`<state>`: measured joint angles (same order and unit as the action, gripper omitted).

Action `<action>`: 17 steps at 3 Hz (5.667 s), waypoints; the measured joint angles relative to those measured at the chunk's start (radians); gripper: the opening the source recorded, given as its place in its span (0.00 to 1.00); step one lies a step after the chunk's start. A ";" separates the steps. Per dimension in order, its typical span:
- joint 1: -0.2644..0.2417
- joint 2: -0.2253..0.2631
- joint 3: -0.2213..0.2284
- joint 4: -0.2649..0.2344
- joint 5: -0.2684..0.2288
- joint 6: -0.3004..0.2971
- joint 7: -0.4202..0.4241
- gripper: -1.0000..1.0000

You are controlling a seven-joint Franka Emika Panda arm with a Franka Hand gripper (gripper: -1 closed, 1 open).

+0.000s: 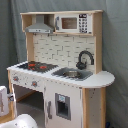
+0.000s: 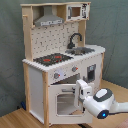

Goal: Play with the kitchen

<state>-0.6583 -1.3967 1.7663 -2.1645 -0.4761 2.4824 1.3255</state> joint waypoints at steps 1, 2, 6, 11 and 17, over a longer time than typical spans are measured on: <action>-0.009 0.000 -0.010 0.028 0.002 -0.007 -0.013 0.00; -0.012 0.000 -0.011 0.035 0.002 -0.009 -0.015 1.00; -0.033 0.004 -0.074 0.201 0.005 -0.058 -0.379 1.00; 0.021 0.096 -0.212 0.199 0.017 -0.169 -0.902 1.00; 0.254 0.436 -0.455 0.018 0.029 -0.313 -1.318 1.00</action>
<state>-0.4044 -0.9608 1.3115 -2.1468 -0.4466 2.1694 0.0071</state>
